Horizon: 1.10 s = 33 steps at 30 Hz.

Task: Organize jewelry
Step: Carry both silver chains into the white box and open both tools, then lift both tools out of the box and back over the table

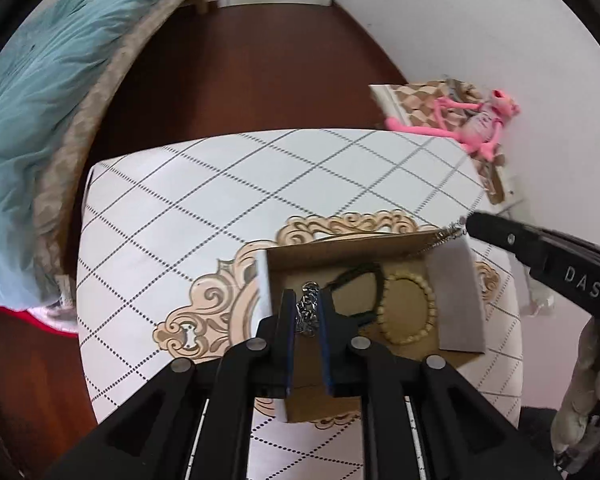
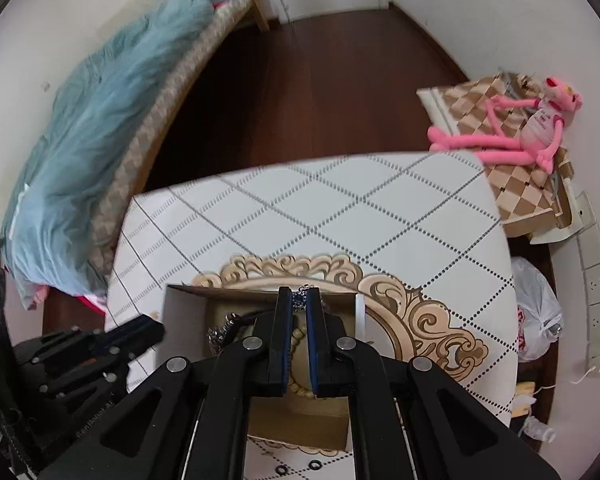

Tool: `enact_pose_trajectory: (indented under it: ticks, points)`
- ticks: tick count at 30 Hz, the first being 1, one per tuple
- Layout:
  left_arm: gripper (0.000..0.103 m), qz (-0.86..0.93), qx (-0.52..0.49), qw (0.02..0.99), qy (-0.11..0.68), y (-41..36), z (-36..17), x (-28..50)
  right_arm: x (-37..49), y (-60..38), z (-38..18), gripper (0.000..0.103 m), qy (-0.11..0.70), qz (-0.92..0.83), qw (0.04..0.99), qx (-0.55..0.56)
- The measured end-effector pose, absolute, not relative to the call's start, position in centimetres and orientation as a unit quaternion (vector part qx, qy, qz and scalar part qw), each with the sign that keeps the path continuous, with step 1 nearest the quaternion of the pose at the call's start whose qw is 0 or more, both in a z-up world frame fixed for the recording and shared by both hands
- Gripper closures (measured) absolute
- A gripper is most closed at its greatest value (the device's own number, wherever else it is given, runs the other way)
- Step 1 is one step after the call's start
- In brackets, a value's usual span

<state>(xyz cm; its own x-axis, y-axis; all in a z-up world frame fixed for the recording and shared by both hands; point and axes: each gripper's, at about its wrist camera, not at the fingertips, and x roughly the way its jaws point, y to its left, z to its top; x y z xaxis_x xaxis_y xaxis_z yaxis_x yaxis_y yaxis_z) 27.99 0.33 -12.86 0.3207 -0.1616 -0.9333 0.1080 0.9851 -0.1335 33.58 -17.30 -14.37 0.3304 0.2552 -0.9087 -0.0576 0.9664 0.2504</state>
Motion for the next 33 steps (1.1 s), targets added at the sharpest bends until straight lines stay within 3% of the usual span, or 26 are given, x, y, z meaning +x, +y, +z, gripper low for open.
enact_pose_trajectory:
  ticks: [5, 7, 8, 9, 11, 13, 14, 15, 25, 33]
  points:
    - [0.089, -0.039, -0.022, 0.82, 0.57, 1.4, -12.6, 28.1, 33.9, -17.8, -15.4, 0.093, 0.593, 0.087, 0.796, 0.085]
    - [0.069, -0.02, -0.016, 0.821, 0.571, 1.7, -12.6, 28.2, 33.6, -18.0, -15.3, 0.075, 0.591, 0.083, 0.799, 0.075]
    - [0.043, -0.001, -0.008, 0.822, 0.57, 1.9, -12.6, 28.1, 33.4, -18.0, -15.1, 0.053, 0.59, 0.079, 0.801, 0.07]
    - [0.026, 0.009, -0.004, 0.824, 0.566, 2.1, -12.4, 28.0, 33.1, -17.9, -15.0, 0.037, 0.587, 0.075, 0.804, 0.061]
    - [0.024, 0.016, -0.002, 0.827, 0.562, 2.4, -12.5, 27.6, 32.3, -17.6, -14.8, 0.033, 0.582, 0.067, 0.809, 0.039]
    - [0.023, 0.022, -0.001, 0.822, 0.569, 2.5, -12.9, 27.1, 31.2, -17.5, -15.0, 0.023, 0.584, 0.055, 0.809, 0.019]
    - [0.017, 0.025, 0.0, 0.821, 0.571, 2.5, -13.2, 26.7, 30.4, -17.4, -15.4, 0.01, 0.586, 0.051, 0.809, 0.013]
    - [0.01, 0.027, 0.002, 0.82, 0.572, 2.5, -13.6, 26.2, 29.9, -17.4, -15.7, 0.006, 0.587, 0.047, 0.808, 0.009]
    - [0.006, 0.037, 0.006, 0.83, 0.557, 1.8, -14.0, 22.2, 24.9, -17.7, -17.5, 0.005, 0.584, 0.024, 0.812, 0.005]
    - [0.006, 0.032, 0.012, 0.846, 0.533, 1.5, -11.3, 18.7, 21.2, -17.6, -15.0, 0.005, 0.558, 0.02, 0.829, 0.006]
